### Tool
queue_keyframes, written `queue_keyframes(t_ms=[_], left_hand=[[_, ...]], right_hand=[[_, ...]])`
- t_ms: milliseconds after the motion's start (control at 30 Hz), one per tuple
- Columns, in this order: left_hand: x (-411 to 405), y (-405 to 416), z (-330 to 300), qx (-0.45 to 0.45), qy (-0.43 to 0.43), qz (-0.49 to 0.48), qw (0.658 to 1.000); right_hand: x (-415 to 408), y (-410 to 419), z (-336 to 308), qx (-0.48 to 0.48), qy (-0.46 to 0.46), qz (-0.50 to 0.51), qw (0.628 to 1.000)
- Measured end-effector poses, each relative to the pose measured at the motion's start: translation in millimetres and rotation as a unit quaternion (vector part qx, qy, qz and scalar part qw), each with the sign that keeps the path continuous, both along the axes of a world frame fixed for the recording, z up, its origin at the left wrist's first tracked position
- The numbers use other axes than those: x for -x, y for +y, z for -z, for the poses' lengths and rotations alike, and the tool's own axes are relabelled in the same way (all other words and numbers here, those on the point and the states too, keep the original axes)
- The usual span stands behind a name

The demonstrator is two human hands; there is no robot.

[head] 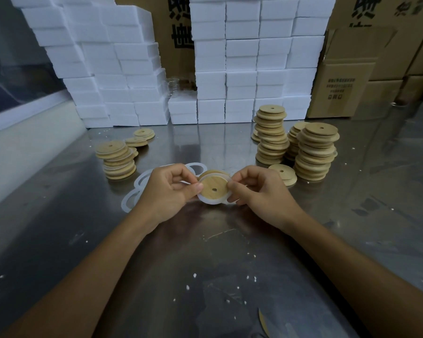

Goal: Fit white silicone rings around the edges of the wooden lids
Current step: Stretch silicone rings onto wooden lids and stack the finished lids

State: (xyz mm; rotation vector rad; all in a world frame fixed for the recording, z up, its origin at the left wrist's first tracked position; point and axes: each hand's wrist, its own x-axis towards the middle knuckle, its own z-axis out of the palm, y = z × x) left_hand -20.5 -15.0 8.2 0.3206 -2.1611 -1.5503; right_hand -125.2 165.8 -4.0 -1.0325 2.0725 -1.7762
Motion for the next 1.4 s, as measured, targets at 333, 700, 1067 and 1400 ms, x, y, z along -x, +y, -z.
queue_keyframes(t_ms=[333, 700, 1067, 1400], left_hand=[[3.1, 7.7, -2.4, 0.108, 0.048, -0.025, 0.993], [3.3, 13.0, -2.4, 0.111, 0.043, -0.037, 0.992], [5.0, 12.1, 2.2, 0.051, 0.059, -0.015, 0.997], [8.5, 14.4, 6.2, 0.062, 0.070, -0.036, 0.995]], right_hand=[[-7.7, -0.3, -1.6, -0.041, 0.203, 0.036, 0.978], [-8.0, -4.0, 1.0, -0.044, 0.143, 0.031, 0.988], [-2.3, -1.4, -1.5, -0.049, 0.102, 0.049, 0.992], [-3.1, -1.4, 2.8, -0.022, 0.143, 0.058, 0.988]])
